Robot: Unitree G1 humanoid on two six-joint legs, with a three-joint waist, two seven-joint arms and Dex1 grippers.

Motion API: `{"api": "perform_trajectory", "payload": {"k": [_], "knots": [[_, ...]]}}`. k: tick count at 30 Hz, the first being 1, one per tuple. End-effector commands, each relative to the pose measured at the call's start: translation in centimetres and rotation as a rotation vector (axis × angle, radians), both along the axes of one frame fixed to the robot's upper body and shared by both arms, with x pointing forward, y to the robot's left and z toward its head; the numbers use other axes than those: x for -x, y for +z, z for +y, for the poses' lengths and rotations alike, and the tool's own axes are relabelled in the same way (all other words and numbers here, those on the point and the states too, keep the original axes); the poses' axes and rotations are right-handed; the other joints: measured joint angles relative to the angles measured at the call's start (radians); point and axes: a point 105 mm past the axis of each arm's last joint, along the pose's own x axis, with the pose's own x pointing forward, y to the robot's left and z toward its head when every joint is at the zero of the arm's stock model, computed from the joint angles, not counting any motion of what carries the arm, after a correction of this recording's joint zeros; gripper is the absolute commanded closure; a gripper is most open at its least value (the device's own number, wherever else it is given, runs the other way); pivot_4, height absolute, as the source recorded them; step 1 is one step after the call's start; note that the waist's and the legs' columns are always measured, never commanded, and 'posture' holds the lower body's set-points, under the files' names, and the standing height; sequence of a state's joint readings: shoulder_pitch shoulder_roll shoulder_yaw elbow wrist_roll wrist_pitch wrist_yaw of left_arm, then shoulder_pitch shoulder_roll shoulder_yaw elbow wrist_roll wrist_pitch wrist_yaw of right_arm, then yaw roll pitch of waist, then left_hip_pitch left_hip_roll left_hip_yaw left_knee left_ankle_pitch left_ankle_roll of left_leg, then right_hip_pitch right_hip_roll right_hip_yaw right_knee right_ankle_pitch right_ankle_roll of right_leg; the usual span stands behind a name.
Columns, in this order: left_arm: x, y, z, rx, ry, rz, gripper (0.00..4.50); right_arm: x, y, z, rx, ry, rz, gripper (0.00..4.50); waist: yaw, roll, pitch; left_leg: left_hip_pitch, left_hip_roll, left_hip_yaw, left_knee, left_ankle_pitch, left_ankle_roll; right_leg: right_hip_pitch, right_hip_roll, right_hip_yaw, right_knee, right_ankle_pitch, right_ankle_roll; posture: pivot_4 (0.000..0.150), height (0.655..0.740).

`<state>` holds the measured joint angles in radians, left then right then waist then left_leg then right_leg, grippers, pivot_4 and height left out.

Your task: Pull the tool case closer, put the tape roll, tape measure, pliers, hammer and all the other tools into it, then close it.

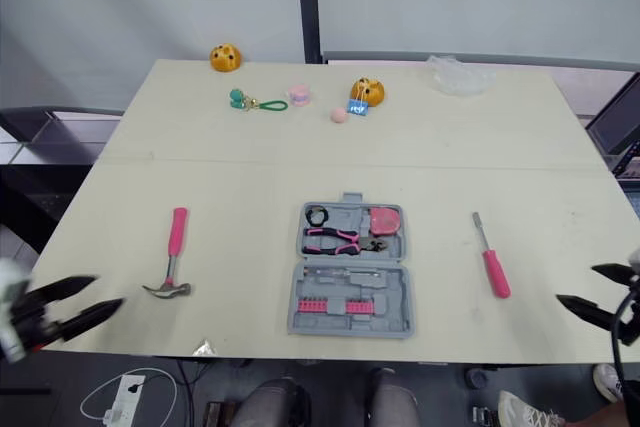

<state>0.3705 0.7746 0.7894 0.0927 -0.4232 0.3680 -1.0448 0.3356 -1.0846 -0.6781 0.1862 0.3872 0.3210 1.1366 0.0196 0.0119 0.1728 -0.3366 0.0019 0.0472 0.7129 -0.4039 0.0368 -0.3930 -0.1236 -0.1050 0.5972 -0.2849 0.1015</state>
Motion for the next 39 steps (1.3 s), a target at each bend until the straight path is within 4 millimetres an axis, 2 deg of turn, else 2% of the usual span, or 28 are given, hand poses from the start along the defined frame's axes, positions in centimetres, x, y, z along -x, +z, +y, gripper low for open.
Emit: {"api": "perform_trajectory", "payload": {"k": [1, 4, 9, 12, 14, 17, 20, 24, 27, 32, 39], "knots": [[1.4, 1.3, 2.6, -0.067, 0.114, -0.050, 0.06, -0.2, 1.3, -1.5, 0.038, -0.023, -0.049, 0.00, 0.001, 0.001, 0.001, 0.000, 0.000, 0.000, 0.000, -0.001, 0.000, 0.000, -0.001, 0.000, 0.000, 0.000, 0.000, 0.150, 0.7400], [1.6, 1.4, 2.9, -0.047, 0.170, -0.069, 0.06, -0.7, 1.5, -1.3, 0.027, -0.012, -0.064, 0.00, 0.001, 0.005, 0.002, 0.000, -0.001, 0.000, -0.001, -0.002, 0.000, 0.000, -0.003, 0.000, 0.001, 0.000, 0.000, 0.150, 0.7400], [-1.0, 1.5, -1.1, 0.010, 0.143, -0.106, 0.06, -2.9, 3.0, 3.2, -0.059, 0.115, -0.139, 0.00, -0.011, 0.011, 0.004, 0.000, -0.002, 0.000, -0.003, -0.002, 0.000, -0.001, -0.004, 0.000, 0.001, 0.000, 0.000, 0.150, 0.7400], [-3.7, 0.8, -5.0, -0.012, 0.136, -0.100, 0.06, -4.3, 4.1, 7.8, -0.161, 0.231, -0.171, 0.00, -0.013, 0.011, 0.004, 0.000, -0.003, 0.000, -0.004, -0.002, 0.000, 0.000, -0.004, 0.000, 0.001, 0.000, 0.001, 0.150, 0.7400], [-5.2, 0.7, -6.8, -0.004, 0.167, -0.090, 0.06, -4.8, 4.6, 11.4, -0.187, 0.344, -0.176, 0.00, -0.015, 0.011, 0.004, 0.000, -0.003, 0.000, -0.004, -0.001, 0.000, -0.001, -0.004, 0.000, 0.002, 0.001, 0.001, 0.150, 0.7400], [-7.0, 0.8, -7.9, 0.062, 0.310, -0.081, 0.06, -5.0, 5.0, 16.2, -0.228, 0.497, -0.184, 0.00, -0.015, 0.011, 0.004, 0.000, -0.003, 0.000, -0.004, -0.001, 0.000, -0.001, -0.003, -0.001, 0.004, 0.001, 0.002, 0.150, 0.7400], [-7.9, -0.3, -9.6, 0.040, 0.367, -0.013, 0.06, -4.4, 5.6, 20.6, -0.271, 0.655, -0.191, 0.00, -0.015, 0.010, 0.004, 0.000, -0.004, 0.000, -0.004, 0.002, -0.001, -0.001, -0.002, -0.002, 0.008, 0.001, 0.003, 0.150, 0.7400], [-9.0, -1.3, -10.2, 0.057, 0.442, 0.051, 0.06, -3.3, 6.0, 24.3, -0.317, 0.798, -0.182, 0.00, -0.008, 0.005, 0.007, 0.000, -0.005, 0.000, -0.003, 0.002, -0.001, -0.001, 0.000, -0.002, 0.008, 0.002, 0.003, 0.150, 0.7400], [-9.1, -2.6, -10.0, 0.049, 0.503, 0.114, 0.06, -2.8, 5.9, 26.0, -0.323, 0.874, -0.174, 0.00, 0.001, 0.002, 0.008, 0.000, -0.004, 0.000, -0.002, 0.003, -0.002, -0.001, 0.000, -0.002, 0.008, 0.002, 0.003, 0.150, 0.7400], [-9.4, -4.3, -10.6, 0.064, 0.518, 0.182, 0.06, -3.3, 5.5, 26.4, -0.299, 0.892, -0.175, 0.00, 0.007, 0.000, 0.008, -0.001, -0.005, 0.000, -0.002, 0.003, -0.002, -0.001, 0.000, -0.002, 0.007, 0.002, 0.003, 0.150, 0.7400], [-10.5, -3.8, -11.8, 0.026, 0.454, 0.175, 0.06, -3.3, 5.5, 26.8, -0.307, 0.905, -0.178, 0.00, 0.009, 0.000, 0.008, 0.000, -0.005, 0.000, -0.001, 0.004, -0.003, -0.001, -0.001, -0.002, 0.007, 0.002, 0.003, 0.150, 0.7400]]}}
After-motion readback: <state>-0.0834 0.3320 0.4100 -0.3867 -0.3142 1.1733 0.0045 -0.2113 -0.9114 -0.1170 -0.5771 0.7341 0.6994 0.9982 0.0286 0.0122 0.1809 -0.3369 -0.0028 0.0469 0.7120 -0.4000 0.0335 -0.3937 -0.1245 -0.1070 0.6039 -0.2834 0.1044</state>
